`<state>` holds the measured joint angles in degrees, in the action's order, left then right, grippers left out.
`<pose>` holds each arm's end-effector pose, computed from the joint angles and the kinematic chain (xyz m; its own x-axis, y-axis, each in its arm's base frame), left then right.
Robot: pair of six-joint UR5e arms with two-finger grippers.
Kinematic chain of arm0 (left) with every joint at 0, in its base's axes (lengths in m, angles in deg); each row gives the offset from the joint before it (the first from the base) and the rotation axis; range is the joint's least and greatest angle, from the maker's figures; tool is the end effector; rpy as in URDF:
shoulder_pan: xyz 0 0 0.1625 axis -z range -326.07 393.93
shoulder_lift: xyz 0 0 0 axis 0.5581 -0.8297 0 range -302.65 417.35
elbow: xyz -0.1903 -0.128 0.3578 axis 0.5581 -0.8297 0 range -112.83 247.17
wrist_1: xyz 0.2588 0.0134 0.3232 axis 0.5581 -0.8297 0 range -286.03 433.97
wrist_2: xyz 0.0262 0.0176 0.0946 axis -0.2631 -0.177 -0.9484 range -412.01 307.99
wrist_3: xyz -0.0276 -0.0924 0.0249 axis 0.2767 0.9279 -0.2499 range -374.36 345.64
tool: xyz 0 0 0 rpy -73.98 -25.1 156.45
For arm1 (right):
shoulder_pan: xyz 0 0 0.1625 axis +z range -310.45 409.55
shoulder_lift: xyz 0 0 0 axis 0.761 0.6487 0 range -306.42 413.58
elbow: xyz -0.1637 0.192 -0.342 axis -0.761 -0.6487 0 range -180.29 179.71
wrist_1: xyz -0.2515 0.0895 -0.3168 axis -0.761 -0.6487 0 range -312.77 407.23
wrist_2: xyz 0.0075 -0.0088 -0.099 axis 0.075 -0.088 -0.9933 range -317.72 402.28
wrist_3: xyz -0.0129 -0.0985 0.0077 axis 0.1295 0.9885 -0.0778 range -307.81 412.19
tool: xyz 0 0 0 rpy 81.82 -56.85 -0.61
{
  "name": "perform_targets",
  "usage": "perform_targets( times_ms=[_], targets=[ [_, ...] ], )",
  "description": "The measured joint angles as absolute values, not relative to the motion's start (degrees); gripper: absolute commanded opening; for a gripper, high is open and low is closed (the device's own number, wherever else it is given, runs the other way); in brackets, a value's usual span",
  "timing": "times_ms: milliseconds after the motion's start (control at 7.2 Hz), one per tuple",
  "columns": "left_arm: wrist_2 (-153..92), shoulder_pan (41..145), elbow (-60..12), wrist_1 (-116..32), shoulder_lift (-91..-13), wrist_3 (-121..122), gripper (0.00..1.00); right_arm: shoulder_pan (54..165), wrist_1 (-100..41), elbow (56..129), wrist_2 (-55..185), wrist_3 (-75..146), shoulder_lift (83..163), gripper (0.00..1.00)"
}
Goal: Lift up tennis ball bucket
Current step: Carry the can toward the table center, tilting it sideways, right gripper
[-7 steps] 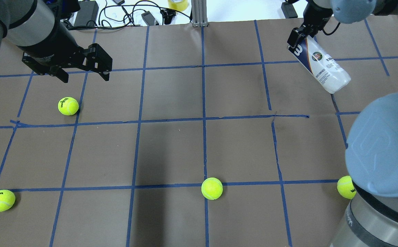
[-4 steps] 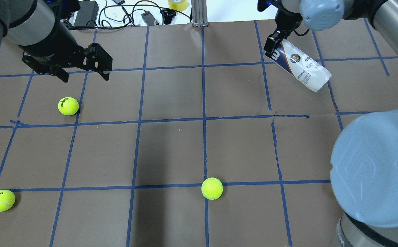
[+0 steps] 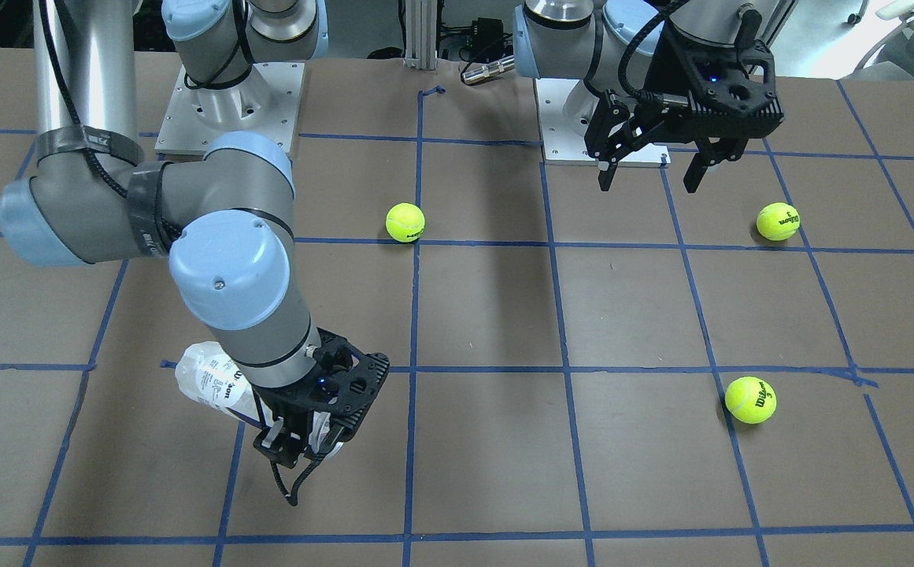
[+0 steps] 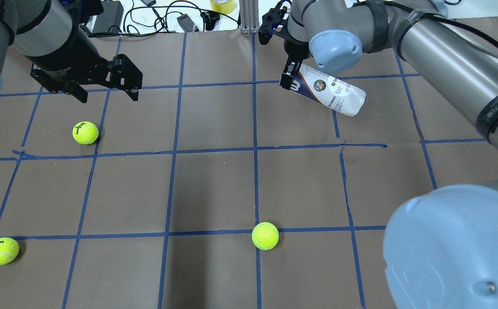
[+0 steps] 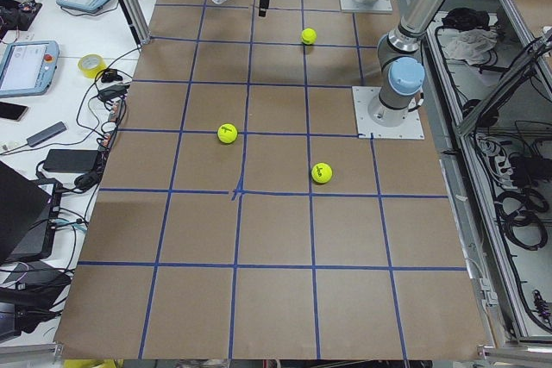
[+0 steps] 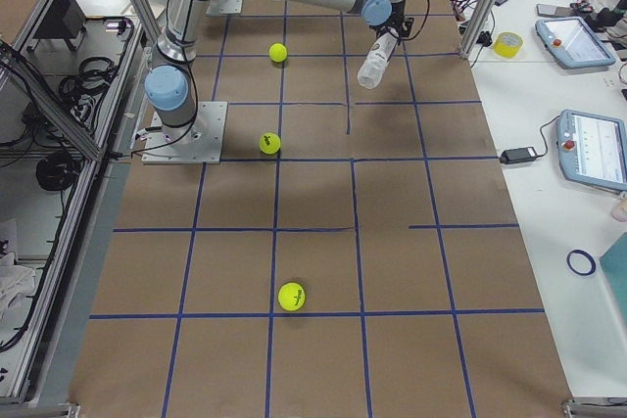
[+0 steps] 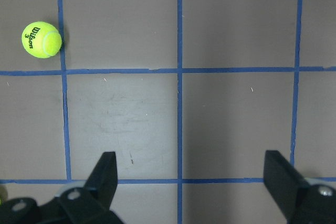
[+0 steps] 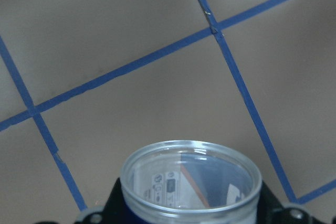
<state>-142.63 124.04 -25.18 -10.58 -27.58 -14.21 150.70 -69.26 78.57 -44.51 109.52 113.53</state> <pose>-0.1332 -0.4668 0.5202 -0.9999 -0.0021 -0.0103 -0.0006 0.9898 -0.1422 0.2708 -0.6559 0.3178 -0.3668 -0.9268 0.0810 -0.9268 0.3565 -0.1178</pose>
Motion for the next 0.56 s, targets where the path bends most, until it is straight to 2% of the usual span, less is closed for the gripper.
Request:
perform_targets(
  times_ms=[556],
  targets=[
    [-142.5, 124.0, -25.0, -10.7, -27.4, -14.1, 1.0, 158.6, -71.5, 80.0, -44.4, 116.8, 112.2, 0.46]
  ],
)
